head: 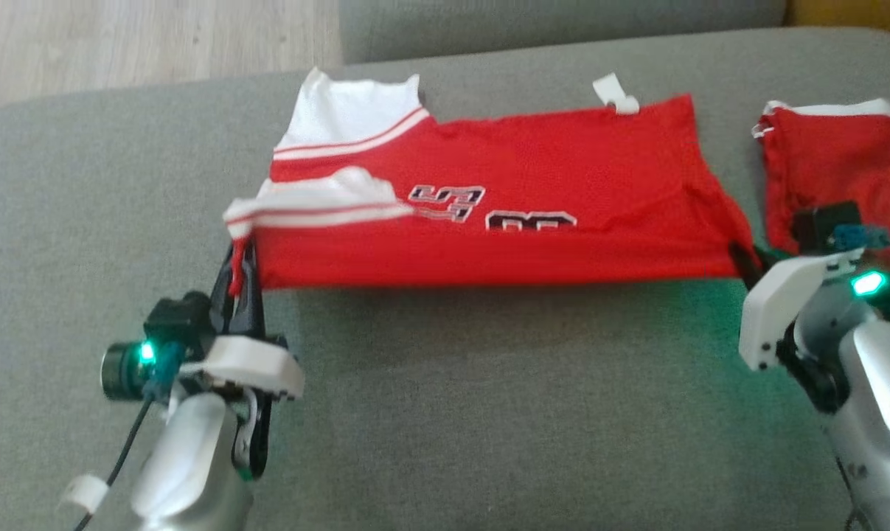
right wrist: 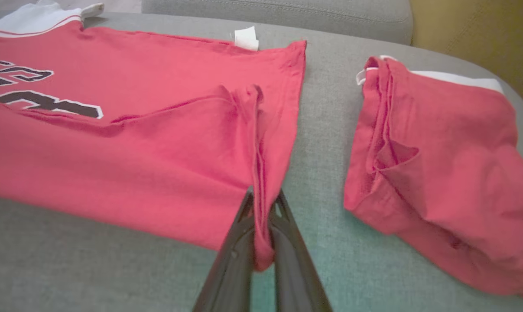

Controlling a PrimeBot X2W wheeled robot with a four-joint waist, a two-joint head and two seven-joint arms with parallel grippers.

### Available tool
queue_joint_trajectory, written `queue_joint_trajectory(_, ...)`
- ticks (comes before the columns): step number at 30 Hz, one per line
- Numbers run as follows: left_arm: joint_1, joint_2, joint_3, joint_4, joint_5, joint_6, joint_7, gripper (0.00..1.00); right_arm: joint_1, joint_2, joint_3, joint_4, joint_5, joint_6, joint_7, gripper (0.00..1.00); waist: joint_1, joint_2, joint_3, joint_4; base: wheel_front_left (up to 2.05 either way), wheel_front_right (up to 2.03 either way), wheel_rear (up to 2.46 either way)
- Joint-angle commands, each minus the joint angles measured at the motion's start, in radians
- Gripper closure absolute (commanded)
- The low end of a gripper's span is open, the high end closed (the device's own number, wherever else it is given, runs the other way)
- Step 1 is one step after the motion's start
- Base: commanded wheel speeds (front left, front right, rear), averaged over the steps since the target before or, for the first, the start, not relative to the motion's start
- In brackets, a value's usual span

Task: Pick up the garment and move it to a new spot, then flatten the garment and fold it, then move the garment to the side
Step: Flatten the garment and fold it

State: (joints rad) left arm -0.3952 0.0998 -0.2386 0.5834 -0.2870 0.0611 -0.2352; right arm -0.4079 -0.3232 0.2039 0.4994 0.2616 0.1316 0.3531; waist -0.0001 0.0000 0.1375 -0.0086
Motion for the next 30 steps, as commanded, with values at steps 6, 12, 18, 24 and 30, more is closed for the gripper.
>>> queue_joint_trajectory(6,0.074,0.056,0.021,-0.077,-0.013,-0.003,0.044,1.0,0.063,-0.077,0.052,-0.104,0.085,-0.001,0.091,1.0,0.0001,0.0,-0.074,-0.02,0.0,0.0,0.0)
queue_joint_trajectory(12,0.178,0.075,0.022,-0.173,-0.028,0.016,0.1,1.0,0.134,-0.114,0.062,-0.17,0.15,-0.001,0.183,1.0,0.0001,0.0,-0.116,-0.033,0.0,0.0,0.0)
queue_joint_trajectory(18,0.256,0.082,0.001,-0.255,-0.035,0.026,0.167,1.0,0.193,-0.12,0.045,-0.219,0.181,-0.001,0.213,1.0,0.0001,0.0,-0.124,-0.039,0.0,0.0,0.0)
queue_joint_trajectory(24,0.268,0.087,-0.002,-0.299,-0.033,0.049,0.2,0.0,0.201,-0.094,-0.006,-0.243,0.15,-0.001,0.185,0.0,0.0001,0.0,-0.116,-0.044,0.0,0.0,0.0)
queue_joint_trajectory(30,0.236,0.093,0.018,-0.35,-0.03,0.072,0.17,0.0,0.171,-0.053,-0.068,-0.284,0.108,-0.001,0.082,0.0,0.0001,0.0,-0.092,-0.051,0.0,0.0,0.0)
